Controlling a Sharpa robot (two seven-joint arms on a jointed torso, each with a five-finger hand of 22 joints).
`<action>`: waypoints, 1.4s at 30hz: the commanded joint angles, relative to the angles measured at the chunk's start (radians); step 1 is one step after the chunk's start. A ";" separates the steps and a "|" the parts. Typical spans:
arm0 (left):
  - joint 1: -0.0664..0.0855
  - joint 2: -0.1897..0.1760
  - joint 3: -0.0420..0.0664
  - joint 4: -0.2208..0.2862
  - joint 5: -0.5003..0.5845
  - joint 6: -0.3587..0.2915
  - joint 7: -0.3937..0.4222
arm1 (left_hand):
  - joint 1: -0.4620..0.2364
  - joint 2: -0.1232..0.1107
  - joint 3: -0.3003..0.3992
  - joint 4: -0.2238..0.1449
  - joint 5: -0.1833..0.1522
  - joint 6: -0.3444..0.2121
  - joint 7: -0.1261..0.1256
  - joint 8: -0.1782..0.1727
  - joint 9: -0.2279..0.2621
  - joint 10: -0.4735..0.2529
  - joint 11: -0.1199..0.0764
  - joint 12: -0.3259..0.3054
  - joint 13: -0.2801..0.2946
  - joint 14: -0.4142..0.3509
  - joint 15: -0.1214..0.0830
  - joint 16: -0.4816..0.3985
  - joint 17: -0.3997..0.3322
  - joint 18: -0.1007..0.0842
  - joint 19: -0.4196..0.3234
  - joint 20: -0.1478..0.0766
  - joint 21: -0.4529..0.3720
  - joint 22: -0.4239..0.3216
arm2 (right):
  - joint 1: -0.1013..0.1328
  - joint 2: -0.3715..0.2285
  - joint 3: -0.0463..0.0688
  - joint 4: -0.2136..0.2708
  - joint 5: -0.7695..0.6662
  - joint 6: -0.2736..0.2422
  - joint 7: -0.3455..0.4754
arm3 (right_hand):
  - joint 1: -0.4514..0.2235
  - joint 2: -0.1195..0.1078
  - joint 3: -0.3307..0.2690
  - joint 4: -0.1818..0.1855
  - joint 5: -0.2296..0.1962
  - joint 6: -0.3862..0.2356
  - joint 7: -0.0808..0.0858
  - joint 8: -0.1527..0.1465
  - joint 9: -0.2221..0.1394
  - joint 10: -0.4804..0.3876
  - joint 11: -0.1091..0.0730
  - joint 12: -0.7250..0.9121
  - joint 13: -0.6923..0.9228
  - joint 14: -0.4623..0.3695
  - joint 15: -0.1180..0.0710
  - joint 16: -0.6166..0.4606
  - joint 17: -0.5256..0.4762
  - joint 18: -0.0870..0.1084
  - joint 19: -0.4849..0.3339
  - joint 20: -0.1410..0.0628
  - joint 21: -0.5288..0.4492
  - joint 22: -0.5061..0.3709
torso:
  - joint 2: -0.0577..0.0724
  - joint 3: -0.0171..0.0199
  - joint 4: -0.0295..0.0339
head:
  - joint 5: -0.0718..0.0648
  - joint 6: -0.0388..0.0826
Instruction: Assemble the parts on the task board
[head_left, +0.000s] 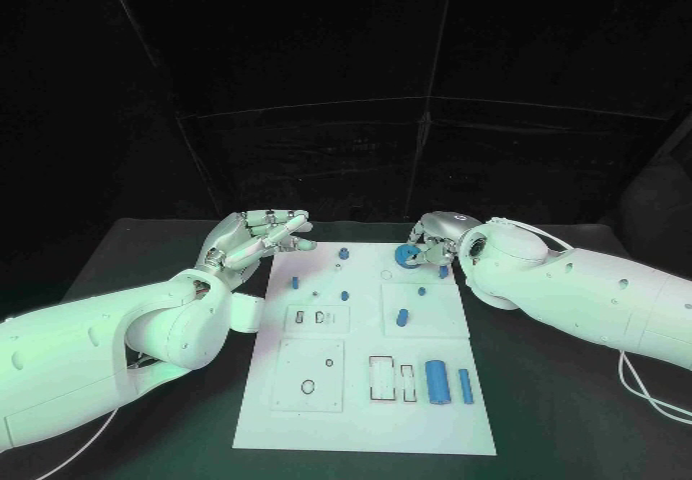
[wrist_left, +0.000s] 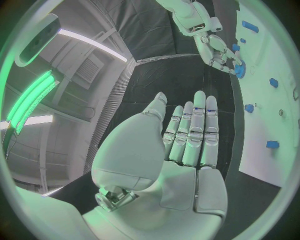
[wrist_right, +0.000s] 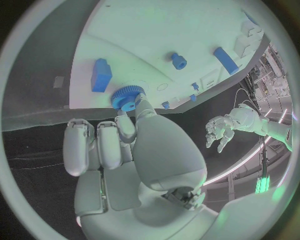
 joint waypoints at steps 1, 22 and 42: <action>0.002 0.002 0.001 0.000 -0.001 0.015 0.002 | -0.001 0.007 0.003 -0.006 0.002 0.005 0.001 -0.007 -0.001 0.007 0.002 -0.006 -0.001 -0.007 0.000 -0.006 0.001 0.014 -0.004 0.003 -0.004 -0.002 | 0.000 0.001 -0.001 -0.003 -0.025 0.026 -0.011 | 0.014 0.006 0.011 -0.003 -0.005 0.010 0.001 0.005 0.001 0.008 -0.002 0.005 0.002 0.027 -0.002 0.007 -0.001 -0.016 0.009 0.002 0.005 0.055 | 0.000 0.0001 0.0014 | -0.002 -0.001; 0.002 -0.001 0.001 -0.002 -0.001 0.017 0.001 | -0.001 0.007 0.003 -0.006 0.002 0.005 0.001 -0.007 -0.001 0.007 0.002 -0.006 -0.001 -0.007 0.000 -0.006 0.002 0.014 -0.004 0.003 -0.004 -0.002 | 0.000 -0.003 -0.001 0.104 -0.083 -0.237 0.030 | 0.020 0.023 0.093 -0.032 -0.028 0.104 -0.023 0.032 0.004 0.043 -0.023 0.043 0.054 0.027 -0.020 0.008 -0.003 -0.021 0.029 -0.013 0.017 0.083 | -0.001 -0.0005 0.0002 | 0.006 0.003; 0.004 -0.002 0.001 -0.009 -0.001 0.015 0.003 | 0.000 0.008 0.003 -0.008 0.002 0.005 0.001 -0.008 -0.001 0.007 0.002 -0.007 -0.002 -0.007 0.000 -0.007 0.002 0.015 -0.003 0.003 -0.004 -0.002 | 0.000 0.133 -0.001 0.118 -0.143 -0.159 -0.020 | -0.004 0.011 0.110 -0.028 -0.022 0.102 -0.021 0.017 -0.002 0.046 -0.022 0.043 0.057 0.028 -0.019 0.008 -0.003 -0.024 0.036 -0.014 0.022 0.094 | 0.001 0.0001 0.0013 | 0.014 0.002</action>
